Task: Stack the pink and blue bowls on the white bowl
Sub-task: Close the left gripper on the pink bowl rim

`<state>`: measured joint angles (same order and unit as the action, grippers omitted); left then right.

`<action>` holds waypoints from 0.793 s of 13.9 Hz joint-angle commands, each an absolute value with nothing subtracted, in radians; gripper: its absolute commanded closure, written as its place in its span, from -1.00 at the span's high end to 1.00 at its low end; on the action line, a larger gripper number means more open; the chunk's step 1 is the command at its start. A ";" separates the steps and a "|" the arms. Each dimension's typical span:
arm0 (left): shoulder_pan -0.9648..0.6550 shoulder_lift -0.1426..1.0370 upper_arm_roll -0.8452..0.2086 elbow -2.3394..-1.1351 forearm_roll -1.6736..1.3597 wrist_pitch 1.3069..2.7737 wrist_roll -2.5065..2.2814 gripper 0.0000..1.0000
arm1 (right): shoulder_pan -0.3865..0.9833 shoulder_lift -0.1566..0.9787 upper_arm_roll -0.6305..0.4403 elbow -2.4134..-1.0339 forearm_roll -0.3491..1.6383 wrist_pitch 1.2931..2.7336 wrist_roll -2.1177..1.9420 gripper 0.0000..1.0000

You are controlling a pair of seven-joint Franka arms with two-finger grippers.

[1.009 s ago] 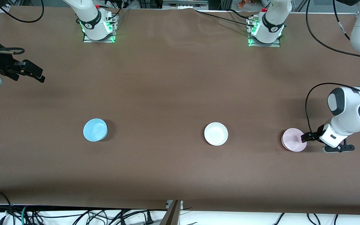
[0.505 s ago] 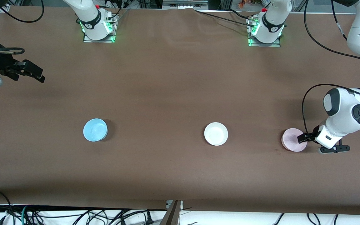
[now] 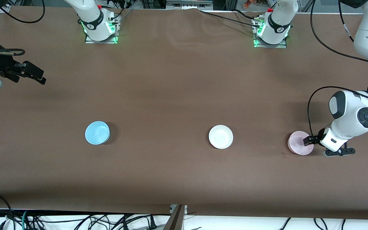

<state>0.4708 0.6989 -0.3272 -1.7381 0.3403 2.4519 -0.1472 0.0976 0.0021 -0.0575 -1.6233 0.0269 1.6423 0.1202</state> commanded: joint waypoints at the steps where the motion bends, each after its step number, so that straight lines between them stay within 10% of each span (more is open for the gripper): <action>1: 0.476 0.690 -0.331 -1.752 0.356 2.465 -0.166 0.22 | 0.092 -0.002 -0.058 -1.620 0.043 1.644 0.112 0.99; 7: 0.472 0.690 -0.333 -1.752 0.354 2.465 -0.166 -0.58 | 0.092 -0.002 -0.058 -1.620 0.043 1.644 0.112 0.98; 11: 0.471 0.690 -0.334 -1.750 0.354 2.465 -0.167 -0.71 | 0.092 -0.002 -0.058 -1.620 0.043 1.644 0.112 0.99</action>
<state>0.4701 0.6996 -0.3298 -1.7381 0.3403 2.4528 -0.1500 0.0972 0.0021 -0.0575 -1.6233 0.0269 1.6423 0.1202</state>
